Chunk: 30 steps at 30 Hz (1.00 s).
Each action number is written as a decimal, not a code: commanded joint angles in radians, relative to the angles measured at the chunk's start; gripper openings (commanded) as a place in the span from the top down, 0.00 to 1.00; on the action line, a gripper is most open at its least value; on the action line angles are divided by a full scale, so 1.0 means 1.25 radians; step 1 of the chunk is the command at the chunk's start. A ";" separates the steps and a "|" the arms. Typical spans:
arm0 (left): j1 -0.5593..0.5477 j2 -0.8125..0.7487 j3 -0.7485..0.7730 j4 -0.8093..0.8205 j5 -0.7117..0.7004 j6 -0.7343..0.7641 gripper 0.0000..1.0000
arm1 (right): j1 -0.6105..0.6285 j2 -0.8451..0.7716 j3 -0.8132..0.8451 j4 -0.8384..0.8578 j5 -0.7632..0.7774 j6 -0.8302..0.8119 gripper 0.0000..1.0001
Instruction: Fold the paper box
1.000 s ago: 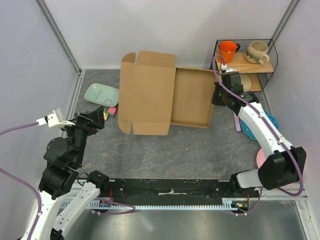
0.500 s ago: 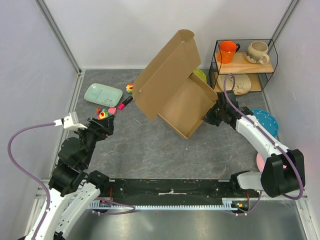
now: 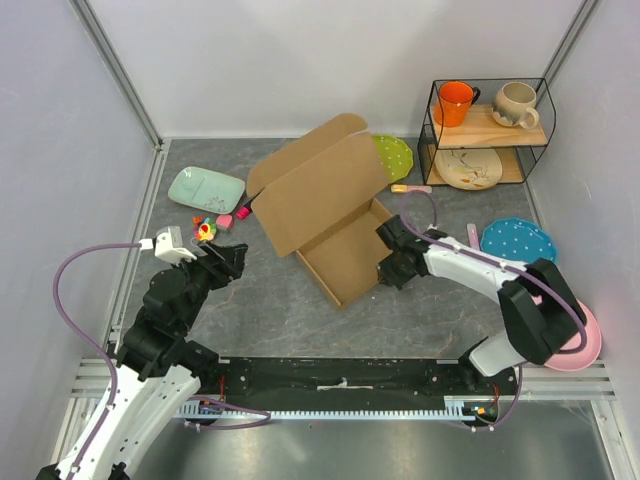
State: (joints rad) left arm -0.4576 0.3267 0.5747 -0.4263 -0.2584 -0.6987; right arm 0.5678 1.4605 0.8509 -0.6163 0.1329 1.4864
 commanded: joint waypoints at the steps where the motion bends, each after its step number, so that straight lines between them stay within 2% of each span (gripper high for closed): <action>1: 0.002 -0.005 -0.002 0.007 0.017 -0.035 0.25 | 0.079 0.091 0.107 -0.021 0.048 0.168 1.00; 3: 0.002 -0.009 -0.002 0.006 0.012 -0.036 0.25 | 0.103 0.125 0.132 -0.020 0.060 0.197 0.95; 4: 0.002 -0.010 -0.001 0.004 0.012 -0.034 0.25 | 0.122 0.134 0.145 -0.001 0.062 0.200 0.81; 7: 0.002 -0.016 0.004 -0.009 0.003 -0.023 0.25 | 0.138 0.151 0.161 0.024 0.063 0.188 0.61; 10: 0.002 -0.026 0.009 -0.017 -0.015 -0.002 0.25 | 0.143 0.136 0.164 0.019 0.086 0.158 0.52; 19: 0.002 -0.023 0.019 -0.028 -0.029 0.032 0.24 | 0.189 -0.022 0.171 -0.141 0.206 -0.037 0.30; 21: 0.002 -0.018 0.015 -0.028 -0.030 0.032 0.24 | 0.203 -0.070 0.159 -0.168 0.235 -0.096 0.20; 26: 0.002 -0.024 -0.002 -0.030 -0.039 0.040 0.24 | 0.216 -0.201 0.170 -0.232 0.394 -0.212 0.18; 30: 0.002 -0.032 -0.013 -0.036 -0.045 0.045 0.24 | 0.184 -0.241 0.220 -0.236 0.597 -0.401 0.15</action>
State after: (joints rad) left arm -0.4576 0.2985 0.5690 -0.4732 -0.2886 -0.6849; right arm 0.8349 1.2087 1.0428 -0.8688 0.5816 1.2331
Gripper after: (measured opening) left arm 0.760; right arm 0.833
